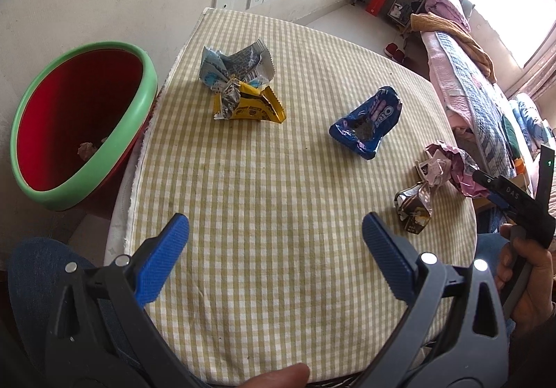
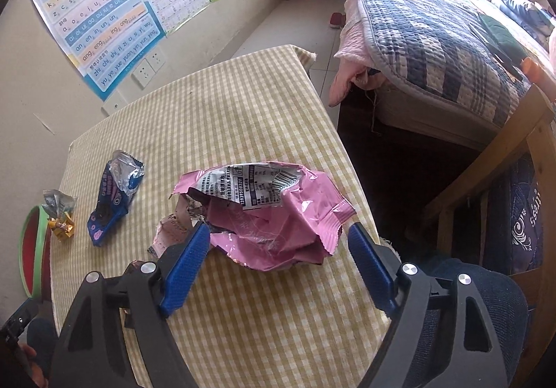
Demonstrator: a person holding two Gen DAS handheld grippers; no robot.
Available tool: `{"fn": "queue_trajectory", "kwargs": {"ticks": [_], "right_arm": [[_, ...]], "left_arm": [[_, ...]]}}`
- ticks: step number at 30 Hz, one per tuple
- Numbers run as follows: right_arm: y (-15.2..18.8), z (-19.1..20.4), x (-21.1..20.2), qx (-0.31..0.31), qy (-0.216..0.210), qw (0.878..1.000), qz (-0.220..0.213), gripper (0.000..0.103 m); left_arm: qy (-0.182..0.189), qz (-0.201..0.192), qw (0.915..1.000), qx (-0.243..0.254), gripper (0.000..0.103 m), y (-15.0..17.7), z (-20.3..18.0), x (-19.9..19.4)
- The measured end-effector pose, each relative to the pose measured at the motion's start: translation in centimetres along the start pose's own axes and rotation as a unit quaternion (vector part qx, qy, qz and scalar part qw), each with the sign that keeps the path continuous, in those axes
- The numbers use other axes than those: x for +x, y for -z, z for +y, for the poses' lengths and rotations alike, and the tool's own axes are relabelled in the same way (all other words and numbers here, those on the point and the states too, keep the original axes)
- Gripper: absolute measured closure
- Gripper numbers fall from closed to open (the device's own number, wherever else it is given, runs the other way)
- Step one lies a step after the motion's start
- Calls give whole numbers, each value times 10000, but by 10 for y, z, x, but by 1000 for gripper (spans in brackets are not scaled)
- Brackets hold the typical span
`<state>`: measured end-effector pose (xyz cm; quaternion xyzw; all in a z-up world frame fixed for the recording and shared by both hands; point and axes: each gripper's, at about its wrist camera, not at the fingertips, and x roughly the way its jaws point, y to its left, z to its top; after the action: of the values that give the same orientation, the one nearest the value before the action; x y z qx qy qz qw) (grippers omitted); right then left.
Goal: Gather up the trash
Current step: 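Move both tools back over the table toward the remaining wrappers, then grasp the pink foil bag with the right tool while the left tool grasps the blue Oreo wrapper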
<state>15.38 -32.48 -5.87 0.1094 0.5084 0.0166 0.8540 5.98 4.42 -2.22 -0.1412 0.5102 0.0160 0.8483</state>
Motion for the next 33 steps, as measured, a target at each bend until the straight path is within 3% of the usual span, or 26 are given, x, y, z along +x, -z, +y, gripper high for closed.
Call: {"fn": "queue_trajectory", "kwargs": {"ticks": [3,7,13,21,28,33], "right_arm": [[-1,-5,10,115,-27,9999,99,29],[-1,-10,18,163,-88,9996,222,49],[-3,-10,16,168,-314,9992,155,65],[-9,-5,15,57,-405,9992,13,68],[-8,-1,23,30,-629,9979,163,68],[-6,4,23,20,-801,9965,252,68]], "left_arm": [[-16,29,10000,21,6,-9,-3,7],[11,81,9998,167,6,-25,-17,21],[77,281,9981,534,6,-50,-51,52],[-67,694,9915,1099,6,-73,-89,104],[-159,955,9849,1438,6,-74,-104,136],[-180,953,9843,1478,36,-70,-106,140]]}}
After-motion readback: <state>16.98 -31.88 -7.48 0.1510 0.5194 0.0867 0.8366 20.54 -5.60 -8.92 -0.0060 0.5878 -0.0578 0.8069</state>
